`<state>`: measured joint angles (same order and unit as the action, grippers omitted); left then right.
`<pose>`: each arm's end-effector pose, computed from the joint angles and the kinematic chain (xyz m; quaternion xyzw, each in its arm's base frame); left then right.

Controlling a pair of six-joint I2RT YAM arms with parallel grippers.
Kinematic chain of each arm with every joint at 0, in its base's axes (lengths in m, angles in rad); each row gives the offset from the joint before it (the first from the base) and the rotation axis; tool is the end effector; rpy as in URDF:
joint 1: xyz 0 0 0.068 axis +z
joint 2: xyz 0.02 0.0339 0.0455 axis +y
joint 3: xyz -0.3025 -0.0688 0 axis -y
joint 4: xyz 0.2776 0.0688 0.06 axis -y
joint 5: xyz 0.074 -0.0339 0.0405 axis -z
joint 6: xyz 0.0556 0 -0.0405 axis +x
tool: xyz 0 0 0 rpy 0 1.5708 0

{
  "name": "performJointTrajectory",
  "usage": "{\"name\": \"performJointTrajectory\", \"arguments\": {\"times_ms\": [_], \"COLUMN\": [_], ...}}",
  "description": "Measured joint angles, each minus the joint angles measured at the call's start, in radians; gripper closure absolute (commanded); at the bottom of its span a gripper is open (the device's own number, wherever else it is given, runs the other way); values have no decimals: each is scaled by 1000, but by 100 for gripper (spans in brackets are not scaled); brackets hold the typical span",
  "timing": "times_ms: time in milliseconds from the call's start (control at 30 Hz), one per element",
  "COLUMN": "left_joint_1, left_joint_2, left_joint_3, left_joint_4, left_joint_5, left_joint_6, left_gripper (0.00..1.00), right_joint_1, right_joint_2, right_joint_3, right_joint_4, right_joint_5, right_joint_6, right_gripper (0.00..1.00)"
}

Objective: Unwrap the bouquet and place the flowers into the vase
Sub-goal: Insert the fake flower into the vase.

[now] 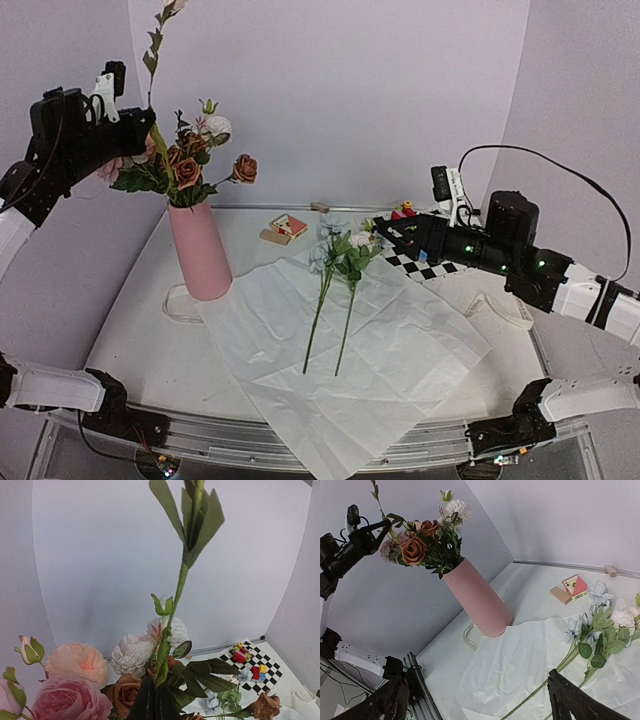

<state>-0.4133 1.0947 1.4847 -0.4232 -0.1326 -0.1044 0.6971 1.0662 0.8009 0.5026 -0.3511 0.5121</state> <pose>0.2267 -0.0914 0.5391 0.0648 0.7157 -0.1315 0.6828 0.2024 0.1945 0.3931 -0.1929 0.5936 0.5287 0.5752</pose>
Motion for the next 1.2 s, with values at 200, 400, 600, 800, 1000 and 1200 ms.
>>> {"name": "performJointTrajectory", "arguments": {"times_ms": [200, 400, 600, 800, 1000, 1200], "left_joint_1": [0, 0, 0, 0, 0, 0], "left_joint_2": [14, 54, 86, 104, 106, 101], "left_joint_3": [86, 136, 139, 139, 134, 26], "left_joint_4": [-28, -41, -61, -95, -100, -29], "left_joint_5": [-2, -28, -40, -57, -76, -105], "left_joint_6": [-36, -85, -108, -114, -111, -95], "left_gripper": [100, 100, 100, 100, 100, 100], "right_joint_1": [0, 0, 0, 0, 0, 0], "right_joint_2": [2, 2, -8, -31, -43, -48], "right_joint_3": [0, 0, 0, 0, 0, -5], "right_joint_4": [0, 0, 0, 0, 0, 0], "right_joint_5": [0, 0, 0, 1, 1, 1], "right_joint_6": [-3, -4, -4, -7, -8, -7], "right_gripper": [3, 3, 3, 3, 3, 3]}}
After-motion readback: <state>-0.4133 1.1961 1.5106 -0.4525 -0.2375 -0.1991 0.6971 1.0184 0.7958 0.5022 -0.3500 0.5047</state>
